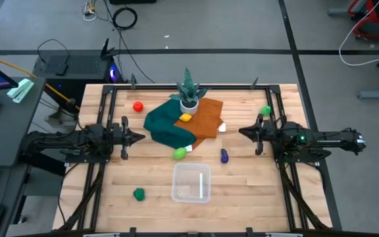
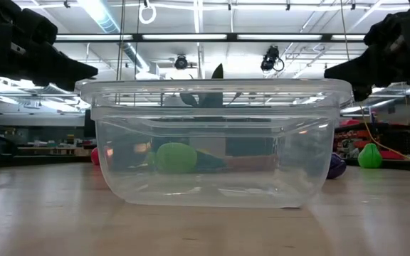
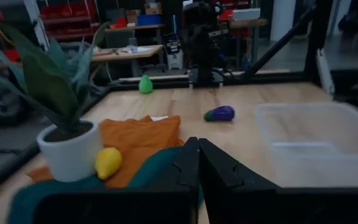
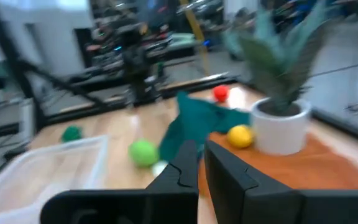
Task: Pick and placing Produce into tupperware
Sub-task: Put the green pear into the transparent bin
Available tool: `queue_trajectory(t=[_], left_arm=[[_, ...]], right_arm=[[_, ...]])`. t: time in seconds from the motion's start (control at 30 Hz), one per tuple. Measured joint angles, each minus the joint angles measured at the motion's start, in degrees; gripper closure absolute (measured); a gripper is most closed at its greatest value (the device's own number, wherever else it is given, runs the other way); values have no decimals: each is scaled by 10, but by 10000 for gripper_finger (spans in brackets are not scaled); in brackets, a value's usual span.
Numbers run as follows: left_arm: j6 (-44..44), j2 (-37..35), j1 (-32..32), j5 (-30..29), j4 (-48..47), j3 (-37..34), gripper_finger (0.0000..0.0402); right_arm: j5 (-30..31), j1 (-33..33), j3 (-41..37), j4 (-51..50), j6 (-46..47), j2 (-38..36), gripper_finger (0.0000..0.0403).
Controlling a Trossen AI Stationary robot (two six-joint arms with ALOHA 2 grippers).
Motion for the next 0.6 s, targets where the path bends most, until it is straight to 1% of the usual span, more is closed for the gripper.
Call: queue_trajectory(t=[0.1,0.17,0.3,0.5,0.6], left_arm=[[24,0,0,-11,4,0,381],[26,0,0,-20,21,0,378],[25,0,0,-40,100,0,383],[-11,0,0,-121,231,0,394],[-24,0,0,-154,256,0,390]], right_arm=[[46,0,0,25,-13,0,403],[63,0,0,50,-19,0,403],[81,0,0,98,-20,0,403],[101,0,0,176,-15,0,403],[103,0,0,220,-16,0,403]])
